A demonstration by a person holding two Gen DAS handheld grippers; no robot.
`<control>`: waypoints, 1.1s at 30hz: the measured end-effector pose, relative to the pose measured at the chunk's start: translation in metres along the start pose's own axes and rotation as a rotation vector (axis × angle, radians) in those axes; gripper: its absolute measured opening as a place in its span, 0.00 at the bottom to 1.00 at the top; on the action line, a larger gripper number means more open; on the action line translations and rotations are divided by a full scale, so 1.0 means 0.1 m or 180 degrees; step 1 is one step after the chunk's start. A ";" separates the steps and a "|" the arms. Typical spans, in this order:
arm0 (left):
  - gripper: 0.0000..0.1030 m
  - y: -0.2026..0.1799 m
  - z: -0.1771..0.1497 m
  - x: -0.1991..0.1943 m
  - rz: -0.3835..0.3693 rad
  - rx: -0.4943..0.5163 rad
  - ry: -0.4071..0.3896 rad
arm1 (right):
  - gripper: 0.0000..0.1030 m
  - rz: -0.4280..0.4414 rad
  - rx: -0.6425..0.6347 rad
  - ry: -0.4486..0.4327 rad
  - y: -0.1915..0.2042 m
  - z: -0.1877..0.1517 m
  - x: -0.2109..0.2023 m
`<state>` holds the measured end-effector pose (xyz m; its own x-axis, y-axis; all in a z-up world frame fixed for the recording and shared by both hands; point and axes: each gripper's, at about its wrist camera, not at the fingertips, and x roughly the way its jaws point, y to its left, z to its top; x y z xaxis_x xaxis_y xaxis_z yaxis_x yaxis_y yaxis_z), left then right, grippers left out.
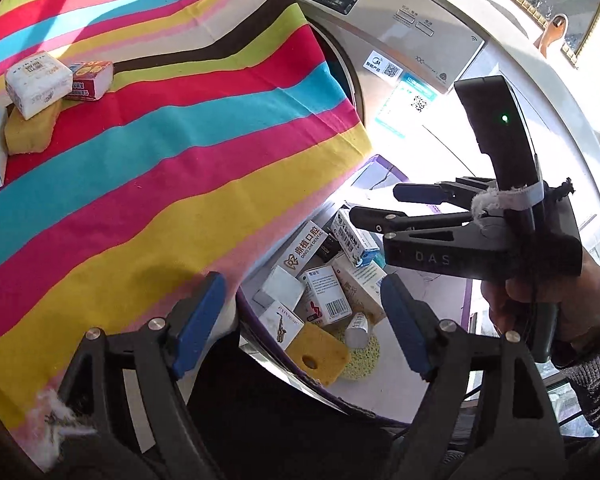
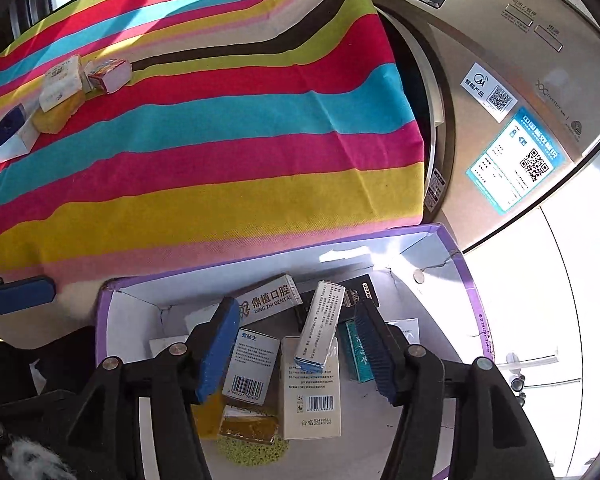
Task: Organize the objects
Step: 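Carry both boxes into the bin and open both tools, then grasp navy blue box with left tool while right tool grasps white tissue pack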
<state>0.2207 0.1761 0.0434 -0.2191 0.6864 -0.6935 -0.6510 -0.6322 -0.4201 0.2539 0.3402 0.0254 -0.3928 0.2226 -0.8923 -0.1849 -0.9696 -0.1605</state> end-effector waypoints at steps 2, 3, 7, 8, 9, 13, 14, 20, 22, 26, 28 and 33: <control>0.80 0.13 0.04 -0.21 0.0185 -0.0112 -0.0237 | 0.63 0.0030 -0.0018 -0.0040 0.07 0.04 -0.04; 0.80 0.21 0.07 -0.36 0.0373 -0.0155 -0.0433 | 0.64 0.0047 -0.0038 -0.0064 0.09 0.07 -0.05; 0.89 0.50 0.12 -1.15 0.1283 -0.0310 -0.1410 | 0.67 0.0146 -0.0073 -0.0195 0.23 0.17 -0.14; 0.97 0.59 0.12 -1.30 0.1461 -0.0358 -0.1566 | 0.68 0.0182 -0.0075 -0.0230 0.27 0.19 -0.18; 0.98 0.71 0.12 -1.41 0.1666 -0.0409 -0.1646 | 0.69 0.0224 -0.0080 -0.0257 0.31 0.21 -0.19; 0.98 1.14 -0.01 -1.87 0.2225 -0.0723 -0.1877 | 0.70 0.0355 -0.0171 -0.0302 0.52 0.28 -0.22; 0.98 1.21 -0.07 -1.98 0.2263 -0.0800 -0.1976 | 0.70 0.0390 -0.0208 -0.0318 0.57 0.30 -0.23; 0.99 1.62 -0.34 -2.17 0.2409 -0.1210 -0.1898 | 0.73 0.0553 -0.0341 -0.0343 0.84 0.36 -0.21; 0.99 1.66 -0.34 -2.07 0.2274 -0.1188 -0.1765 | 0.73 0.0574 -0.0387 -0.0353 0.92 0.38 -0.22; 0.97 1.66 -0.25 -1.79 0.1935 -0.0973 -0.1552 | 0.74 0.0630 -0.0419 -0.0351 1.03 0.45 -0.19; 0.89 1.58 -0.13 -1.65 0.1744 -0.0743 -0.1492 | 0.74 0.0668 -0.0428 -0.0379 1.07 0.48 -0.22; 0.82 1.50 0.28 -1.25 0.1485 -0.0183 -0.1133 | 0.75 0.0717 -0.0422 -0.0414 1.14 0.54 -0.26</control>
<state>0.1295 0.0057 0.0831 -0.7098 0.4030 -0.5777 -0.3890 -0.9080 -0.1556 0.1940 0.2297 0.0533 -0.5243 0.0029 -0.8515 0.0360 -0.9990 -0.0256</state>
